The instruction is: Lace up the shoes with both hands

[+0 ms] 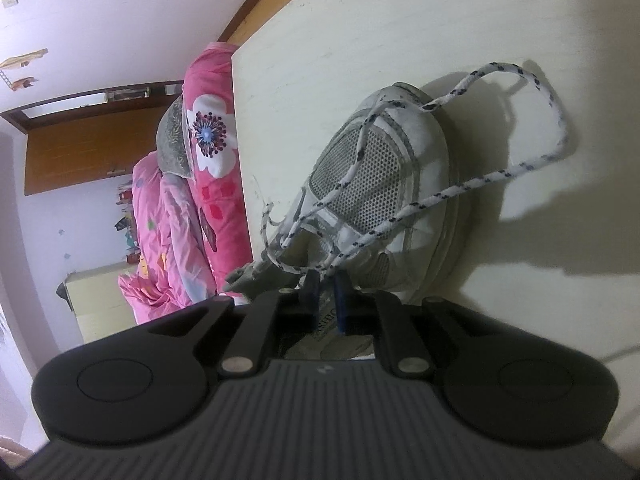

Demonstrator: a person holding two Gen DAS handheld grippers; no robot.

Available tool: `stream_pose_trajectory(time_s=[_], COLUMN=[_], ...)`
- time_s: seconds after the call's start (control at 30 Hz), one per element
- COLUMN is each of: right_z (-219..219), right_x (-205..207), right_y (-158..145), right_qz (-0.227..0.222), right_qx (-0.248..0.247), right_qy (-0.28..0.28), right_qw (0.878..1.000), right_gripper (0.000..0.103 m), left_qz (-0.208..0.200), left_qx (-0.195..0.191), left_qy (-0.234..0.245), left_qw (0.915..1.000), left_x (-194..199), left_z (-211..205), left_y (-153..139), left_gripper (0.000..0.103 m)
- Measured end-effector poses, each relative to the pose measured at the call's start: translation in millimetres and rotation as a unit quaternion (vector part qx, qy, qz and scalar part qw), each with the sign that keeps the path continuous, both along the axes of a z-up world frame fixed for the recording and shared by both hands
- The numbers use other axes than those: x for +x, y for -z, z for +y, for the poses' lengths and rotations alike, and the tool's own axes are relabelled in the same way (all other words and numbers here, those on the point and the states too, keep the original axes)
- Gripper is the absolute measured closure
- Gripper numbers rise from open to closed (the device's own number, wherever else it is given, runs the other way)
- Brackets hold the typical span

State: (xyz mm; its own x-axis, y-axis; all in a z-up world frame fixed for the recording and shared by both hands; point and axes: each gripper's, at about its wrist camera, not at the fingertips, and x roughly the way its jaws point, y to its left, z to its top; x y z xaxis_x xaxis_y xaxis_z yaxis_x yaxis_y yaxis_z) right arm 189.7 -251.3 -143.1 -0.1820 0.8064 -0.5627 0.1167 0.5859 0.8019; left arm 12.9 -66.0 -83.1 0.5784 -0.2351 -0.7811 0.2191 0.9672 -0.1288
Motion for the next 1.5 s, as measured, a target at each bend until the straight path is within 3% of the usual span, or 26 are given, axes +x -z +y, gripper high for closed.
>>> stream_pose_trajectory(time_s=[0.1,0.33,1.13,1.5], right_z=[-1,-2,3,-3], right_x=[0,-1,4,4], right_y=[2,8,13,14], right_qz=[0.003,0.008,0.009,-0.002], right_qx=[-0.001,-0.003,-0.002,0.003], right_qy=[0.005,0.015,0.018,0.005], right_qw=[1.000,1.000,1.000,1.000], right_gripper=[0.097,0.099,0.103,0.103], left_qz=[-0.031,-0.016,0.071,0.110], left_qx=[0.052,0.092,0.092,0.100], left_qy=[0.028,0.078,0.110,0.133], left_qw=[0.9978,0.9925,0.9871,0.9798], left_x=[-3,10,48,65], left_z=[-13,-35,-26,-26], left_y=[-13,-7,16,20], left_gripper=[0.082,0.092,0.095,0.100])
